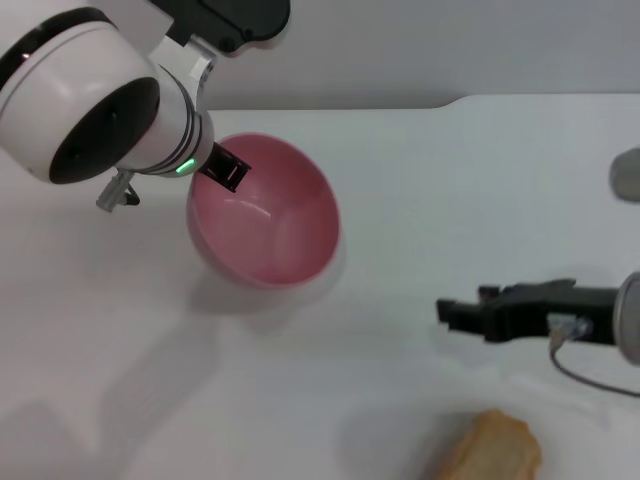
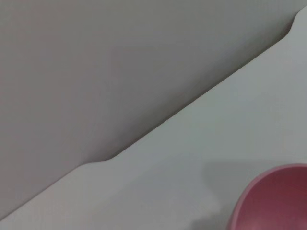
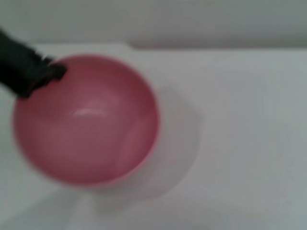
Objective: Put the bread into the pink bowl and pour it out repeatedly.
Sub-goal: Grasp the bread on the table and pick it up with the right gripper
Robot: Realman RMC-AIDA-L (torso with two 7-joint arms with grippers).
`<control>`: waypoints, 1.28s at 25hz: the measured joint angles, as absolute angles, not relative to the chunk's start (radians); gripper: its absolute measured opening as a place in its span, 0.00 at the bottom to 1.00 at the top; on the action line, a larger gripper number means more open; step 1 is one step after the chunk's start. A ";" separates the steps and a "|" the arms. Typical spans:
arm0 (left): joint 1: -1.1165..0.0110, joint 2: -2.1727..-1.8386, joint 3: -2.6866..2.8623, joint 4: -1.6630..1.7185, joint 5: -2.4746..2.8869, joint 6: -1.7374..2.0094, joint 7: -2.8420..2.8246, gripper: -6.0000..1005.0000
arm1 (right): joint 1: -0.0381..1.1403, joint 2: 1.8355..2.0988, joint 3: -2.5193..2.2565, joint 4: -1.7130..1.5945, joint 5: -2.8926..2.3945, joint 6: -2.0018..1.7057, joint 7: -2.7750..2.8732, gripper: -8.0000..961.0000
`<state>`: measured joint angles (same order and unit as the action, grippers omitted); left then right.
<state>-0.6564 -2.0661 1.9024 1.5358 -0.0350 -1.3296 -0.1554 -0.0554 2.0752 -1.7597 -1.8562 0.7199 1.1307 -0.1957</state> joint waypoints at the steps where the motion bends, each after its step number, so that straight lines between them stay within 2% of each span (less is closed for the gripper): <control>1: -0.657 -2.066 1.900 1.527 -0.035 -1.328 -0.155 0.05 | -0.058 2.075 -1.768 -1.857 0.724 1.142 -0.197 0.55; 32: -0.678 -2.066 1.852 1.436 -0.051 -1.282 -0.107 0.05 | -0.077 2.076 -1.723 -1.823 0.806 1.400 -0.223 0.49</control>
<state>-0.6775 -2.0663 1.8524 1.4361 -0.0506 -1.2823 -0.1069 -0.0773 2.0756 -1.7235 -1.8231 0.8062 1.4004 -0.2232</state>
